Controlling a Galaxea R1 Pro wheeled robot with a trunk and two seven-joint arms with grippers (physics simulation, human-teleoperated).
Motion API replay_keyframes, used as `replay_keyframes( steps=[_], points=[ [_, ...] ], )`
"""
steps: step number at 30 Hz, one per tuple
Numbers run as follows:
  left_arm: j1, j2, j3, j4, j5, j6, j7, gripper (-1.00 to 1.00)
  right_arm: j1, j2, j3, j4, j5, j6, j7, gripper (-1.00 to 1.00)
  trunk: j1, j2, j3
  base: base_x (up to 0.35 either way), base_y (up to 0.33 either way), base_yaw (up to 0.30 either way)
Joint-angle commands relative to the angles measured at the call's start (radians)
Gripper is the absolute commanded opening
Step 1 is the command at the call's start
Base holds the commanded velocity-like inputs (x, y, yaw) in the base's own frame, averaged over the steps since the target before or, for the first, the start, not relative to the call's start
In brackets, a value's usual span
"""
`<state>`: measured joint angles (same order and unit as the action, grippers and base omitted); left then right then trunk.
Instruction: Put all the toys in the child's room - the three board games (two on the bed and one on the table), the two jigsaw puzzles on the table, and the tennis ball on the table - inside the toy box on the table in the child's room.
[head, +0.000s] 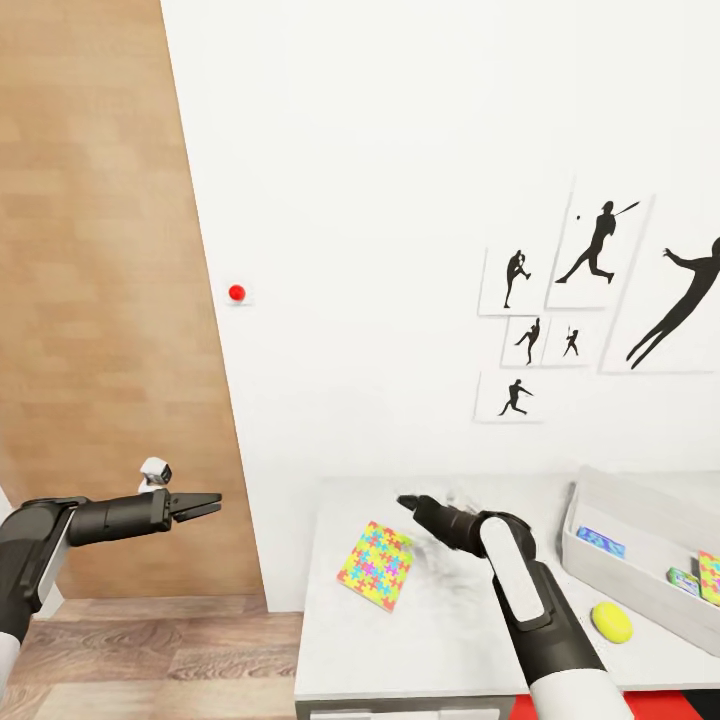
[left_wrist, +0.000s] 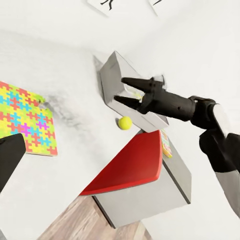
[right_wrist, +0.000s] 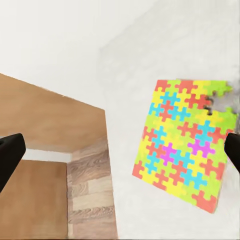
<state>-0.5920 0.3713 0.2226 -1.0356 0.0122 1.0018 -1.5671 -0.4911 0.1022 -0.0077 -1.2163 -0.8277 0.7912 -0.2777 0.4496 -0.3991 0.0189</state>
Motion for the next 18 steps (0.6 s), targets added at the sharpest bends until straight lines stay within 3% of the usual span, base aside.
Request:
replay_keyframes(
  steps=[1,4,5,6,8,11,14,18],
  points=[
    [0.0,0.0,0.0,0.0,0.0,0.011,-0.004,1.0,-0.001,0.001,-0.001,0.02,-0.006,0.001,-0.035,1.0,0.0,-0.001,0.0,0.0,0.0,0.0],
    [0.0,0.0,0.0,0.0,0.0,0.011,-0.004,1.0,-0.014,0.012,0.0,0.116,0.036,0.001,-0.178,1.0,0.0,-0.001,0.0,0.0,0.0,0.0],
    [0.0,0.0,0.0,0.0,0.0,0.011,-0.004,1.0,-0.018,0.014,0.0,0.125,0.045,0.0,-0.199,1.0,0.0,-0.001,0.0,0.0,0.0,0.0],
    [0.0,0.0,0.0,0.0,0.0,0.011,-0.004,1.0,-0.028,0.025,0.001,0.145,0.084,-0.003,-0.255,1.0,0.0,-0.001,0.0,0.0,0.0,0.0],
    [0.0,0.001,0.0,0.0,0.0,0.011,-0.004,1.0,-0.038,0.037,0.006,0.162,0.128,-0.015,-0.291,1.0,0.0,-0.001,0.0,0.0,0.0,0.0],
    [0.0,-0.001,0.002,0.0,0.0,0.011,-0.003,1.0,-0.096,0.054,0.012,0.241,0.183,-0.06,-0.318,1.0,0.0,-0.001,0.0,0.0,0.0,0.0],
    [0.0,-0.002,0.002,0.0,-0.001,0.011,-0.003,1.0,-0.178,0.061,0.016,0.343,0.205,-0.09,-0.326,1.0,0.0,-0.001,0.0,0.0,0.0,0.0],
    [0.0,-0.001,0.004,0.0,-0.001,0.011,-0.002,1.0,-0.219,0.067,0.02,0.408,0.218,-0.123,-0.322,1.0,0.0,-0.001,0.0,0.0,0.0,0.0]
  ],
)
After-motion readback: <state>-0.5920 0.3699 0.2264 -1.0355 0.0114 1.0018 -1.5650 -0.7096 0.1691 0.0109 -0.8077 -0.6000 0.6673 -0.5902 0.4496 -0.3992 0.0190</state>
